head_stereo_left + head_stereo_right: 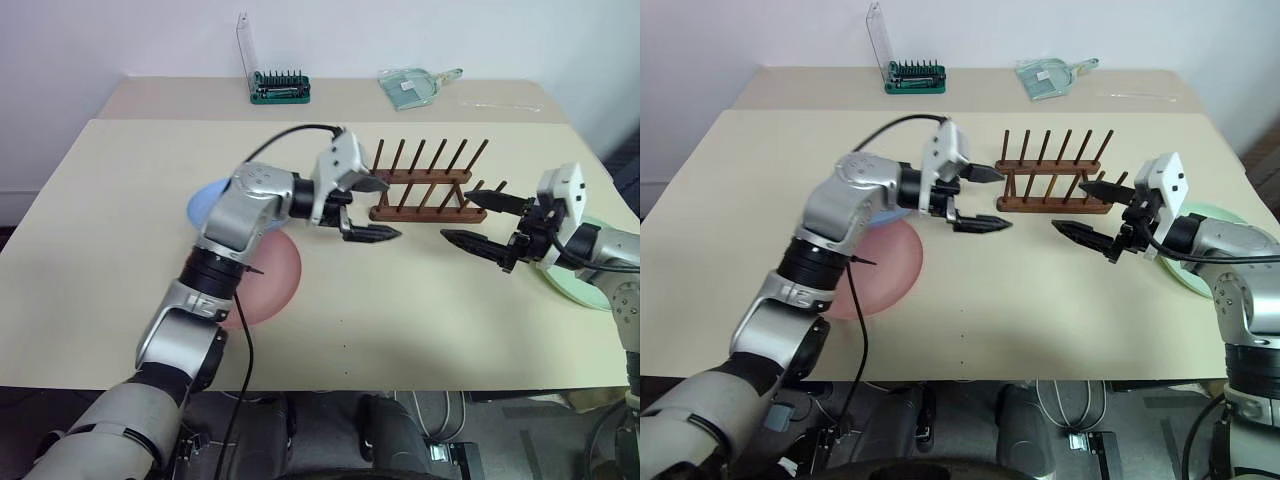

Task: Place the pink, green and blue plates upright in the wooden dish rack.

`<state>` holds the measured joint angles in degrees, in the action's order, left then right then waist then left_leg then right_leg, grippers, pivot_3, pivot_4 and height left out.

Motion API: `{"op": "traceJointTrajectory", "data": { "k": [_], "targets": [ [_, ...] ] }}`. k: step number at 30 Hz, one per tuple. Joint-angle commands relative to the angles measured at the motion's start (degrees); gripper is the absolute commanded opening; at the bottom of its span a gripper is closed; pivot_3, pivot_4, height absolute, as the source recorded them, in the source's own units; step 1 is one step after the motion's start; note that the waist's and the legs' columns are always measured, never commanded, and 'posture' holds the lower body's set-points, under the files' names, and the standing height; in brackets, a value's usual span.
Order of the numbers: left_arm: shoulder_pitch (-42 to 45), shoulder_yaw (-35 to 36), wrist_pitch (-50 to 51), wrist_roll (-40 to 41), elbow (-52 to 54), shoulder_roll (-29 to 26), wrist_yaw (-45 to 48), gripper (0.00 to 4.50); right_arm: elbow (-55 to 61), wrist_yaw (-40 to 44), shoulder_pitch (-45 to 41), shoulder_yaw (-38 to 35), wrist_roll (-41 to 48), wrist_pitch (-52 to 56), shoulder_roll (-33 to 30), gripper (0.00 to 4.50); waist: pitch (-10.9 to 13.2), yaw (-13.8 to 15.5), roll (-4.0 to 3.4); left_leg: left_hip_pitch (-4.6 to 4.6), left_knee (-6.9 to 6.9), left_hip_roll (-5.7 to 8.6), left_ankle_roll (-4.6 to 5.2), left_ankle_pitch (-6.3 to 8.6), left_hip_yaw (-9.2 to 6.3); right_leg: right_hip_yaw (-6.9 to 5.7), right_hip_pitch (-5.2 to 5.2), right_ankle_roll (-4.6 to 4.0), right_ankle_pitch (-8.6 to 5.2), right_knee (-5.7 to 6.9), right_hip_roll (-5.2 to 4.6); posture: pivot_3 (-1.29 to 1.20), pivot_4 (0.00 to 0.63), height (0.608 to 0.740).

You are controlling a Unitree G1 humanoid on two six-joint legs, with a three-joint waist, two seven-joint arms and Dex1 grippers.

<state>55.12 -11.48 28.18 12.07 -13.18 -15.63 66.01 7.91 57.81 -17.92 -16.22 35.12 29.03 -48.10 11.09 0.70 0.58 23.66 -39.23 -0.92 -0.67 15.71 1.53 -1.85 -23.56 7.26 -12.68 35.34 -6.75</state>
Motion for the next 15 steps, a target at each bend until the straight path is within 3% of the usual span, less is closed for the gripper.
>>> {"op": "traceJointTrajectory", "data": {
  "k": [1, 4, 8, 12, 15],
  "targets": [
    [1.5, 2.9, 1.0, 2.5, 4.8, -5.0, 2.2, 4.44, 2.2, -1.3, -0.1, -0.8, -0.5, -1.0, 0.0, 4.50, 0.0, 0.1, 0.01, 0.00, 0.00, 0.01, 0.00, 0.00, 0.00, 0.00, 0.01, 0.00, 0.00, -0.01, 0.00, 0.00, 0.150, 0.724],
    [0.8, 3.2, 2.4, 5.3, 10.2, -15.7, 11.4, 4.44, 2.7, -1.0, -0.4, 0.0, -0.1, -0.9, 0.5, 4.50, 0.0, -0.3, 0.02, 0.03, 0.05, 0.00, -0.01, 0.00, 0.02, 0.01, -0.07, 0.00, -0.01, -0.01, 0.01, 0.00, 0.150, 0.724],
    [1.0, 4.7, -3.0, 7.6, 10.1, -33.2, 25.1, 4.44, 0.7, 0.5, -1.9, -0.5, 0.4, -2.2, 0.7, 4.50, 0.0, -0.8, -0.01, 0.03, 0.12, -0.02, -0.01, -0.01, 0.05, 0.02, -0.13, -0.01, -0.02, -0.01, 0.03, 0.00, 0.150, 0.724],
    [3.4, 1.9, -15.7, 9.7, 1.0, -43.6, 26.5, 4.44, -2.3, 2.7, -2.0, 1.2, -1.8, -4.5, 0.5, 4.50, 0.0, -0.3, 0.01, 0.04, 0.09, -0.02, 0.00, 0.00, 0.05, 0.01, -0.10, -0.01, -0.03, -0.03, 0.02, 0.00, 0.150, 0.724],
    [1.5, -2.1, -32.4, 11.6, -4.5, -48.9, 26.5, 4.44, -3.8, 3.3, -3.5, 2.5, -2.2, -5.6, 1.5, 4.50, 0.0, 0.0, 0.01, 0.04, 0.07, -0.01, 0.01, 0.01, 0.07, 0.02, -0.09, -0.03, -0.04, -0.03, 0.00, 0.00, 0.150, 0.724]
  ]
}}
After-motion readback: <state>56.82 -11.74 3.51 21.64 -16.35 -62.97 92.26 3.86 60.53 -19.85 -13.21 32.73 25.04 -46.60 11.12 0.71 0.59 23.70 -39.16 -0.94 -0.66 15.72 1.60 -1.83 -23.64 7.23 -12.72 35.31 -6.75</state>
